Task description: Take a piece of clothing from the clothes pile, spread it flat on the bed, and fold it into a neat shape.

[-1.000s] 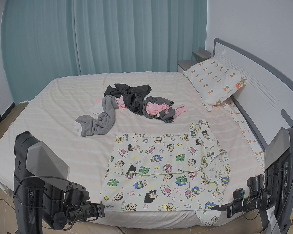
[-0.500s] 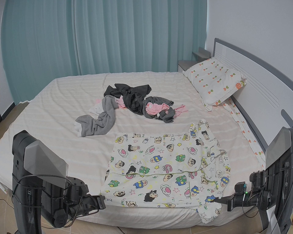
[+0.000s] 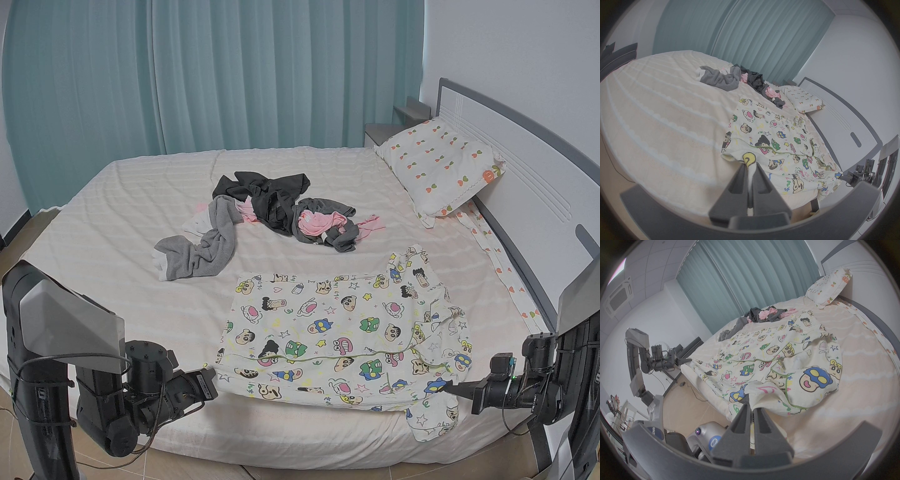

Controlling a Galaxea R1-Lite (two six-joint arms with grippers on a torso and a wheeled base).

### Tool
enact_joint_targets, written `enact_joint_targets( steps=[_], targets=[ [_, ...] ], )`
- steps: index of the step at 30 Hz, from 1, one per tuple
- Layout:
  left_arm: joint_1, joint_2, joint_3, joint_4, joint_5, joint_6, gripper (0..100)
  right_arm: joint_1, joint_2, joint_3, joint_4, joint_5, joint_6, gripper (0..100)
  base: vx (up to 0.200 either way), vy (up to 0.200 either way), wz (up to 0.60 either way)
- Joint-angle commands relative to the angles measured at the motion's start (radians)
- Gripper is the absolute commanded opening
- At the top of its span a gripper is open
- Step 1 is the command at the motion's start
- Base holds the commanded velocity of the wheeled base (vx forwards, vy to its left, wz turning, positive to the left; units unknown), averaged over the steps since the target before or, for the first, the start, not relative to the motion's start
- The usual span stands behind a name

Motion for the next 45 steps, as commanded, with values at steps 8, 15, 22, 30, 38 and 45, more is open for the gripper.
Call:
enact_joint_targets(
  steps=[8,15,22,30,38,45],
  targets=[
    [0.034,-0.01,-0.002,-0.019,-0.001,0.001,0,-0.006,-0.101,-0.086,-0.009,0.005,0.119,0,0.0,0.0,0.0],
    [0.023,-0.006,0.009,-0.019,-0.037,0.001,0,-0.014,-0.165,-0.134,-0.009,0.005,0.224,0,0.0,0.0,0.0],
    [0.023,-0.02,-0.056,-0.019,-0.073,-0.132,0,-0.041,-0.175,-0.14,-0.009,0.009,0.235,0,0.0,0.0,0.0],
    [0.029,-0.032,-0.076,0.026,-0.139,-0.302,0,-0.066,-0.187,-0.136,-0.009,0.041,0.244,0,0.0,0.0,0.0],
    [0.048,-0.119,-0.149,0.291,-0.242,-0.43,0,-0.069,-0.188,-0.128,-0.009,0.041,0.244,0,0.0,0.0,0.0],
    [0.077,-0.171,-0.195,0.469,-0.245,-0.433,0,-0.071,-0.19,-0.097,-0.009,0.04,0.244,0,0.0,0.0,0.0]
  ],
)
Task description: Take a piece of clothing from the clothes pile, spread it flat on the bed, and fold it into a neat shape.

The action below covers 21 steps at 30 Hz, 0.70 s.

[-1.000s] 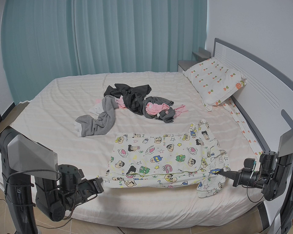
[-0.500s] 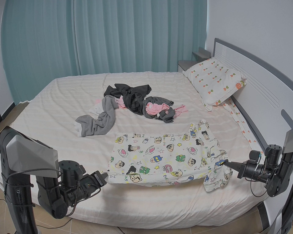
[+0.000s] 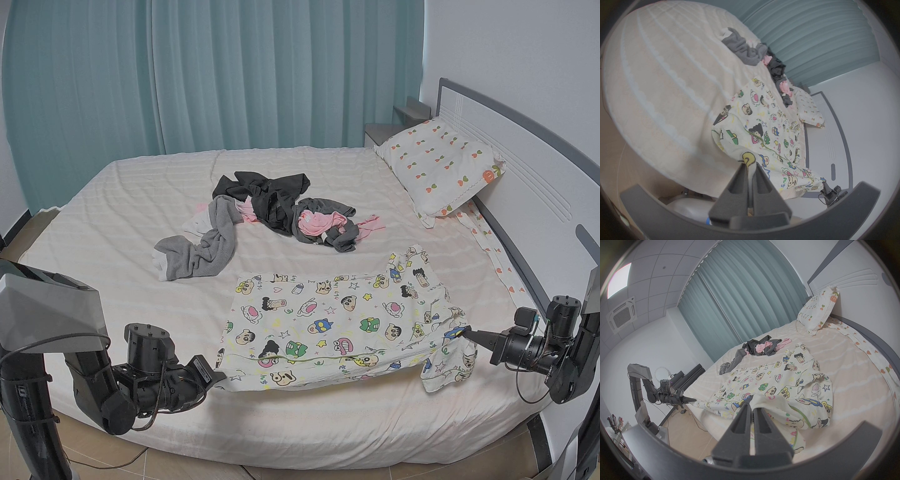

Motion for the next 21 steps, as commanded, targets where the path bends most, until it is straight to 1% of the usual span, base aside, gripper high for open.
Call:
enact_joint_targets(
  steps=[1,4,11,14,21],
  targets=[
    [0.022,-0.066,-0.035,0.069,-0.007,-0.007,0,-0.003,-0.004,0.029,-0.009,-0.001,0.0,0,0.0,0.0,0.0],
    [0.022,-0.083,-0.028,0.096,-0.008,-0.007,0,-0.003,-0.01,0.049,-0.009,-0.001,-0.002,0,0.0,0.0,0.0],
    [0.015,-0.112,-0.001,0.106,-0.008,-0.007,0,-0.011,-0.045,0.087,-0.009,0.0,-0.004,0,0.0,0.0,0.0],
    [0.008,-0.116,0.006,0.135,-0.008,-0.007,0,-0.014,-0.053,0.102,-0.009,0.0,-0.007,0,0.0,0.0,0.0],
    [0.0,-0.152,0.037,0.139,-0.008,-0.007,0,-0.029,-0.077,0.15,-0.009,0.002,-0.02,0,0.0,0.0,0.0]
  ],
)
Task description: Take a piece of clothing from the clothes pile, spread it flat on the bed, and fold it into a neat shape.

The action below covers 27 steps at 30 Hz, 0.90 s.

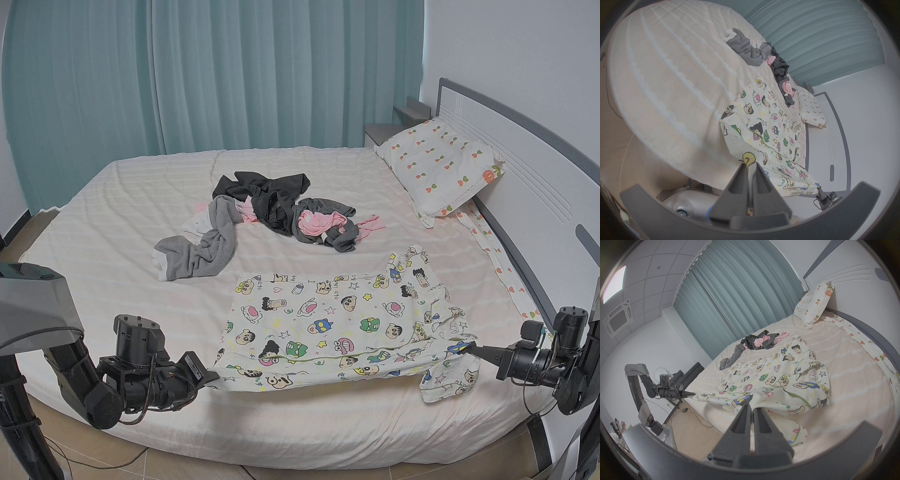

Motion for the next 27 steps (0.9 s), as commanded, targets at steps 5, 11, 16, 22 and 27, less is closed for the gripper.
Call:
enact_joint_targets(
  steps=[5,11,16,22,27],
  targets=[
    [-0.004,-0.061,0.051,-0.001,0.0,0.0,0,-0.014,-0.033,0.046,-0.009,0.014,-0.014,0,0.0,0.0,0.0],
    [-0.007,-0.095,0.083,0.001,0.0,0.0,0,-0.02,-0.055,0.046,-0.001,0.017,-0.015,0,0.0,0.0,0.0],
    [-0.013,-0.099,0.099,0.001,0.0,0.0,0,-0.02,-0.087,0.046,0.063,0.02,-0.03,0,0.0,0.0,0.0],
    [-0.013,-0.107,0.111,0.001,0.0,0.0,0,-0.036,-0.108,0.046,0.108,0.051,-0.063,0,0.0,0.0,0.0],
    [-0.013,-0.104,0.114,-0.001,0.0,0.0,0,-0.031,-0.053,0.042,0.106,0.051,-0.067,0,0.0,0.0,0.0]
  ],
)
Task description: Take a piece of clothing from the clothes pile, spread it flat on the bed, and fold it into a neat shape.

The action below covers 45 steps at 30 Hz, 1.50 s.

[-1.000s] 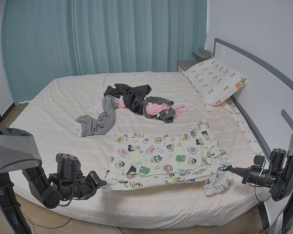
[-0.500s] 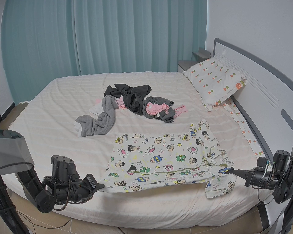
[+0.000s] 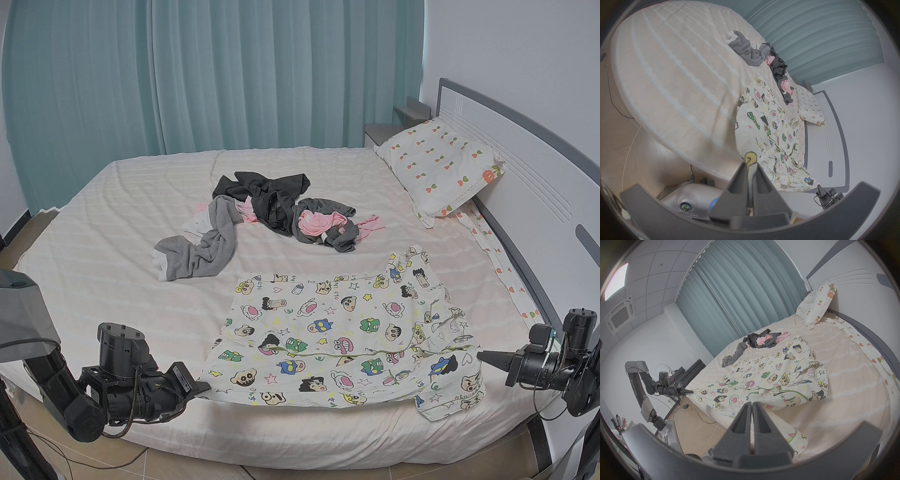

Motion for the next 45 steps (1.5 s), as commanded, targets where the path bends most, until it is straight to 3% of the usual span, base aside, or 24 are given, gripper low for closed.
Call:
enact_joint_targets(
  steps=[1,7,25,26,31,45],
  targets=[
    [0.0,0.001,0.003,-0.002,0.0,0.001,0,0.004,0.052,0.012,-0.003,-0.001,-0.004,0,0.0,0.0,0.0],
    [-0.006,0.002,0.003,-0.003,0.0,0.001,0,0.005,0.193,-0.016,-0.016,-0.001,-0.049,0,0.0,0.0,0.0],
    [-0.008,0.007,-0.006,-0.006,0.0,0.001,0,0.068,0.34,-0.047,-0.015,-0.004,-0.056,0,0.0,0.0,0.0],
    [-0.008,0.007,-0.006,-0.006,0.0,0.001,0,0.073,0.35,-0.047,-0.015,-0.005,-0.056,100,0.0,0.0,0.0],
    [-0.008,0.007,-0.006,-0.008,0.0,0.001,0,0.074,0.391,-0.067,-0.024,-0.004,-0.06,100,0.0,0.0,0.0],
    [-0.008,0.007,-0.002,-0.011,0.0,0.001,0,0.186,0.425,-0.097,-0.016,-0.004,-0.058,100,0.0,0.0,0.0]
  ],
)
